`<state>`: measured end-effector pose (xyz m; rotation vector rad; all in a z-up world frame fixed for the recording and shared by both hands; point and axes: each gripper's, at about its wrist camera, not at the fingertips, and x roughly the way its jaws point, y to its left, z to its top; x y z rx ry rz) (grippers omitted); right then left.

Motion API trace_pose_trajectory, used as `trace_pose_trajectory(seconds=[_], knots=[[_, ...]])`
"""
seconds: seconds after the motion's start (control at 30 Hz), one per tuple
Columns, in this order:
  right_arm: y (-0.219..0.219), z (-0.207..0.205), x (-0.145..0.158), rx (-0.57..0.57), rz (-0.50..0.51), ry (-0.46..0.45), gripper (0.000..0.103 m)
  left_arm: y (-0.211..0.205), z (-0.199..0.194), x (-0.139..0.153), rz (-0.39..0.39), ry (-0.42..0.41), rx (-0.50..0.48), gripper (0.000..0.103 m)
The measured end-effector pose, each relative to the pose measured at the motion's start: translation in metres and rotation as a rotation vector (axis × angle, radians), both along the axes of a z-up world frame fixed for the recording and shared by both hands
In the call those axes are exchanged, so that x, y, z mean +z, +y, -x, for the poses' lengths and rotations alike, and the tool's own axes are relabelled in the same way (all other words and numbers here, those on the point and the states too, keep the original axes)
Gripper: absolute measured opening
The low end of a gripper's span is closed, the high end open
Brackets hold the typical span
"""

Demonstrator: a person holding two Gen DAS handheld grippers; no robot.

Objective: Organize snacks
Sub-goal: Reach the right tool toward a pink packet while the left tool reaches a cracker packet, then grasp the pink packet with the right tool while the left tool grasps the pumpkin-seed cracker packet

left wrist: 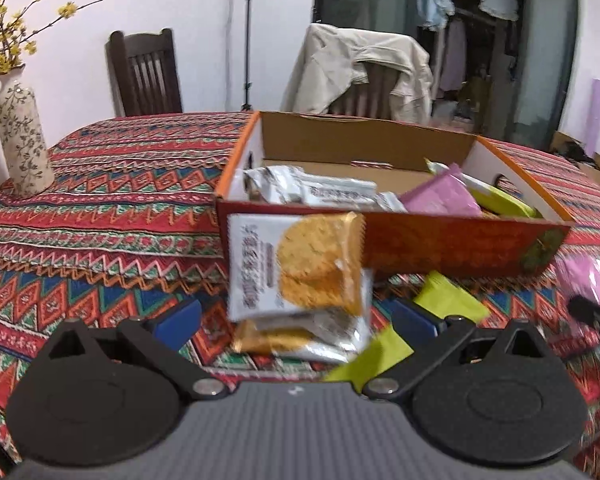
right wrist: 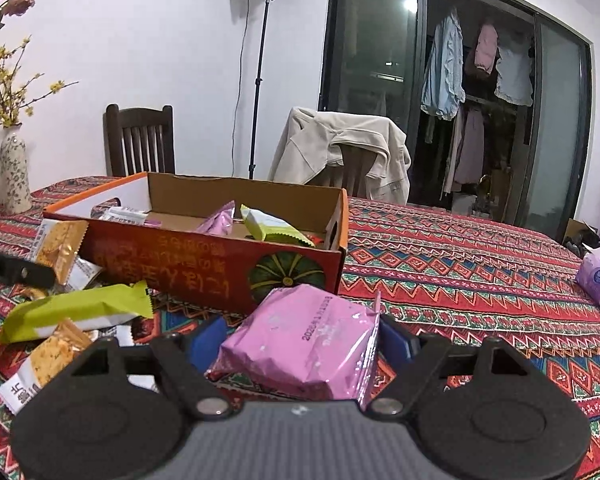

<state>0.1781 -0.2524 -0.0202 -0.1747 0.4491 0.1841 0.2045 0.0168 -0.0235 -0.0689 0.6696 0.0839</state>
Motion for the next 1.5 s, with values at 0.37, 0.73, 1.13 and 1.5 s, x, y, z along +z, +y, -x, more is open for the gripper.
trace_pose_trajectory(seconds=[0.37,0.73,1.13,1.5], knots=[[-0.001,-0.003,0.000,-0.002,-0.004,0.006,0.081,-0.003,-0.037,-0.005,-0.035,0.025,0.081,0.103],[0.000,-0.004,-0.002,-0.002,-0.001,0.017,0.081,-0.003,-0.034,-0.009,-0.003,0.015,0.040,0.075],[0.000,-0.004,-0.002,-0.012,0.003,0.025,0.081,-0.001,-0.016,0.004,0.018,-0.036,0.026,0.072],[-0.010,0.003,0.014,-0.010,-0.083,0.000,0.081,-0.005,0.012,0.046,0.038,-0.149,-0.021,0.073]])
